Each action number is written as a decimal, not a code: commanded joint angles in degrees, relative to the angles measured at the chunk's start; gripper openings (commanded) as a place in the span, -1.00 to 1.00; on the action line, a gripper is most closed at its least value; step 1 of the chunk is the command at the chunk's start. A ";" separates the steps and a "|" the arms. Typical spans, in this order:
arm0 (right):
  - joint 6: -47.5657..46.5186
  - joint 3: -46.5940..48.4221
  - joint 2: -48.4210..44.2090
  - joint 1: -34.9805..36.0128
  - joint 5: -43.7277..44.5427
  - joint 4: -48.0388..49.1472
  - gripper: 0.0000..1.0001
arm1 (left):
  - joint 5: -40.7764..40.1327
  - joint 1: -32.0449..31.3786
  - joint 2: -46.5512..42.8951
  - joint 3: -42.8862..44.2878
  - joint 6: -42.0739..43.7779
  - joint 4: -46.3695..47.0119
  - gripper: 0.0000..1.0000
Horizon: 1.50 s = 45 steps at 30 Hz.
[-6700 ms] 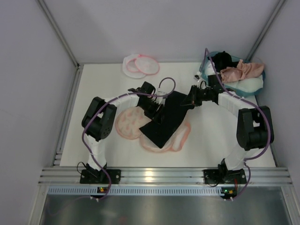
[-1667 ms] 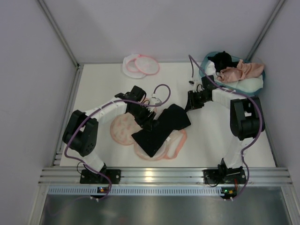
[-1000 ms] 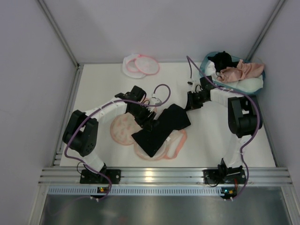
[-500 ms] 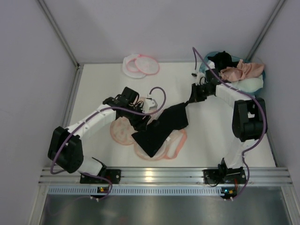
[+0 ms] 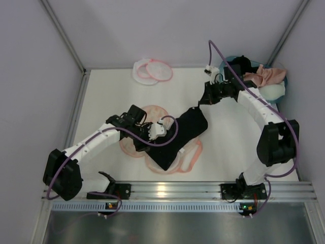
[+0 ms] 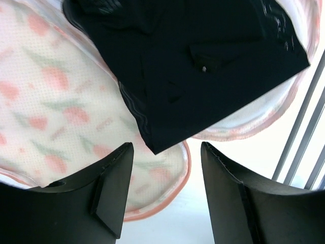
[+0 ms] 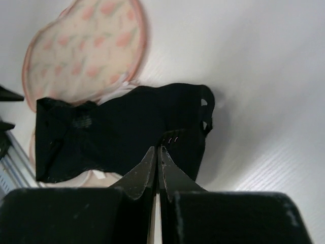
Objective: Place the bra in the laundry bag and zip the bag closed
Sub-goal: Adjust the bra at the center of the board.
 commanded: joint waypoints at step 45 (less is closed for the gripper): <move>2.38 -9.46 -3.10 21.92 -8.42 1.62 0.01 | 2.49 -12.44 -8.38 -8.93 21.90 -0.66 0.00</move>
